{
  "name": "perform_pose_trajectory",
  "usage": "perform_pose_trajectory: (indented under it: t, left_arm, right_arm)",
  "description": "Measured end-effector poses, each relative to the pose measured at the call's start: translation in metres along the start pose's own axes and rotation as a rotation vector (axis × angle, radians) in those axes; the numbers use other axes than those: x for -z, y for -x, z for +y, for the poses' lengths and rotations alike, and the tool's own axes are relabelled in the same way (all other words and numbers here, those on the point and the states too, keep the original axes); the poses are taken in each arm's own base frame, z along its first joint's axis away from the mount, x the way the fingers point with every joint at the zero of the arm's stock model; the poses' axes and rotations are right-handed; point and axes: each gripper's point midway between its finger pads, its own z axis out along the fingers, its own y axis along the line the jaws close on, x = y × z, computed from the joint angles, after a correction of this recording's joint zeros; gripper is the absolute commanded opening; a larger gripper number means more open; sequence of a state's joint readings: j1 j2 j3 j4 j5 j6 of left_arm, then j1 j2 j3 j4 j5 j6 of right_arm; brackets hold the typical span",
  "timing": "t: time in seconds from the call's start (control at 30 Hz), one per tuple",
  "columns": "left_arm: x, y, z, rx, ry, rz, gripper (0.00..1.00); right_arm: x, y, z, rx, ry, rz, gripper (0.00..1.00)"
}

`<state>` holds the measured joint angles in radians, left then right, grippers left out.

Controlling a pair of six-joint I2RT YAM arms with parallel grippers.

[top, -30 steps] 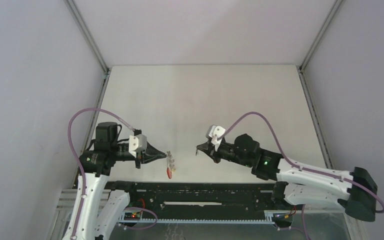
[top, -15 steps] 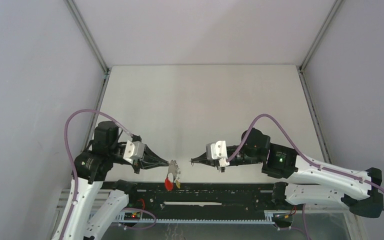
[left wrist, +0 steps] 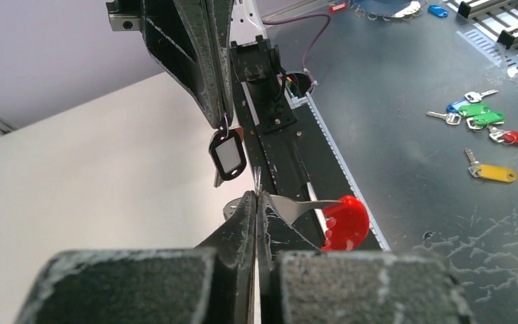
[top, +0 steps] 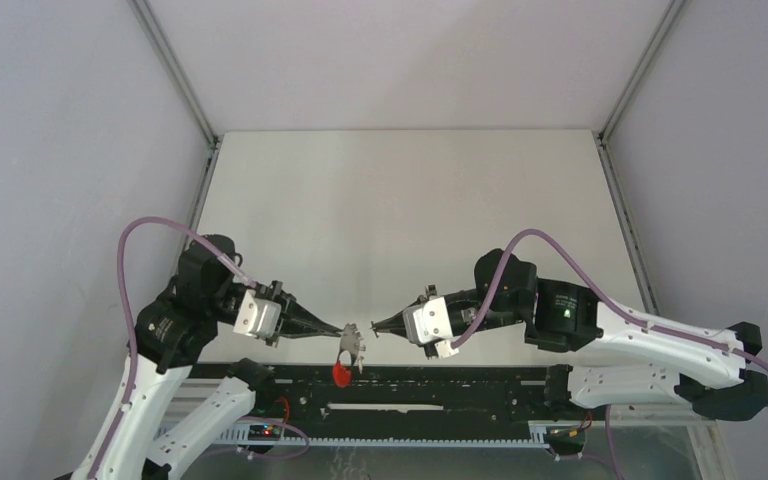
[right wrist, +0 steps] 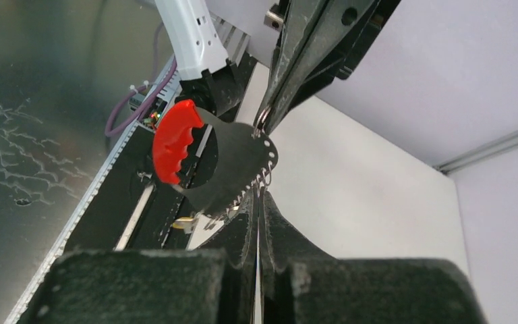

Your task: Put the keys on the keyring

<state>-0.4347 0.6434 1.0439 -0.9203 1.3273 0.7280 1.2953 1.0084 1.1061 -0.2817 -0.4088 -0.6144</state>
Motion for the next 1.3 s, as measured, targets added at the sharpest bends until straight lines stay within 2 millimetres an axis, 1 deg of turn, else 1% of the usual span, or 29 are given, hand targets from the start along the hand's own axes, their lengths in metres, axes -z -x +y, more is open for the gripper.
perform_pose_trajectory:
  t: [0.17,0.37,0.47,0.53,0.7,0.93,1.07,1.3]
  left_arm:
    - [-0.003,0.007,-0.001,-0.089,-0.021,0.008,0.00]
    - [-0.005,0.010,-0.001,-0.216,-0.035,0.024,0.00]
    - [-0.006,0.013,0.000,-0.255,-0.036,0.026,0.00]
    - [-0.005,0.016,0.001,-0.272,-0.035,0.026,0.00]
    - [-0.005,0.025,0.005,-0.287,-0.030,0.024,0.00]
    - [-0.008,0.025,0.008,-0.249,-0.033,0.023,0.00]
    - [-0.009,0.027,0.009,-0.233,-0.033,0.017,0.00]
    - [-0.010,0.034,0.009,-0.203,-0.032,-0.002,0.00]
  right_arm:
    - [-0.001,0.016,0.000,0.068,0.014,-0.003,0.00]
    - [0.001,0.026,0.000,0.120,0.037,0.014,0.00]
    - [0.001,0.032,0.000,0.142,0.048,0.015,0.00]
    - [0.000,0.032,0.002,0.154,0.056,0.022,0.00]
    - [-0.002,0.031,0.004,0.187,0.070,0.040,0.00]
    - [-0.008,0.027,0.003,0.218,0.075,0.071,0.00]
    - [-0.008,0.023,0.000,0.231,0.066,0.094,0.00]
    - [-0.005,0.030,-0.011,0.259,0.027,0.102,0.00]
